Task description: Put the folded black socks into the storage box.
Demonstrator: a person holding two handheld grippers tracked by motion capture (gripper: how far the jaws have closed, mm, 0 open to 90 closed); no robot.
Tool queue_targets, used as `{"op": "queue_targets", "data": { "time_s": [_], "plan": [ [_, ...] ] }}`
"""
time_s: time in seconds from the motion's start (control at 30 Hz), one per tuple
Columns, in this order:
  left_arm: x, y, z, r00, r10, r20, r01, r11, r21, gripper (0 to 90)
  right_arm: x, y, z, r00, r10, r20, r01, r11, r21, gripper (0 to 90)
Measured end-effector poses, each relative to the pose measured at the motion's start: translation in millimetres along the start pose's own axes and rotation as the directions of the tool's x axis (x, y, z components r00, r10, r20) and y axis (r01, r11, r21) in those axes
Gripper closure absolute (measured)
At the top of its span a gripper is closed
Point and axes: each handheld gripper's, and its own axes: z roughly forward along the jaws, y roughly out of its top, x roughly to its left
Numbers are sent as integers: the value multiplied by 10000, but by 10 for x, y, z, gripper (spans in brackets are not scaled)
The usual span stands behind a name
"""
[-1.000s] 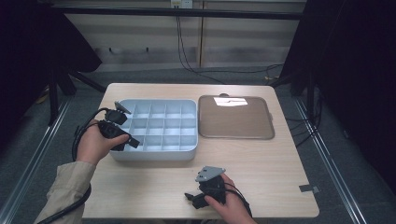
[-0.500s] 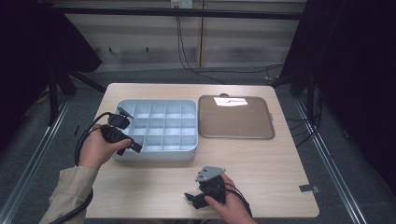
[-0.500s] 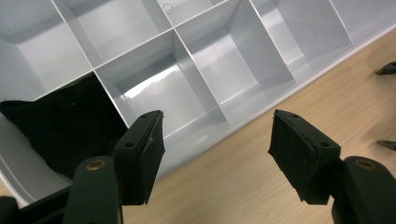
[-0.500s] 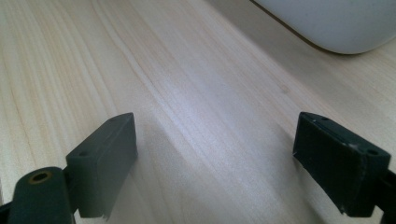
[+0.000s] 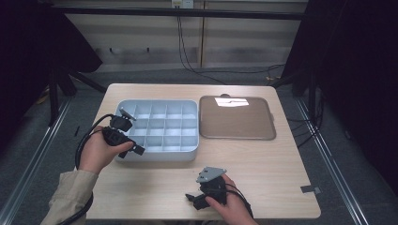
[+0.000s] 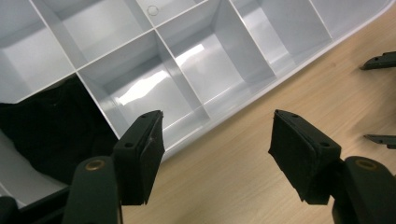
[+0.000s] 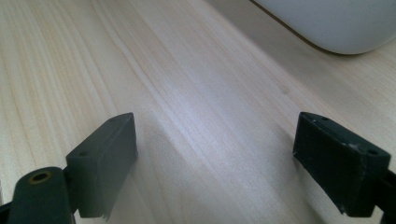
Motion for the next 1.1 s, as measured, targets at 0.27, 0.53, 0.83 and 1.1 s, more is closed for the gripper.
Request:
{"op": "queue_targets", "data": {
  "time_s": [0.27, 0.53, 0.83, 1.1],
  "plan": [
    [-51, -59, 16, 9998, 97, 171, -94, 9998, -155, 347, -1, -1, 1, 10000, -26, 2, 26, 10000, -7, 132],
    [-68, -126, 51, 9996, 145, 248, -139, 9996, -233, 347, -2, -1, 1, 10000, -29, 3, 29, 10000, -7, 132],
    [-98, -190, 47, 9991, 279, 316, -269, 9992, -309, 346, -1, -1, -1, 10000, -25, -5, 25, 10000, 17, 132],
    [-95, -273, 102, 9988, 183, 448, -168, 9993, -336, 346, -1, -1, -1, 10000, -26, -6, 26, 10000, 17, 132]
  ]
}}
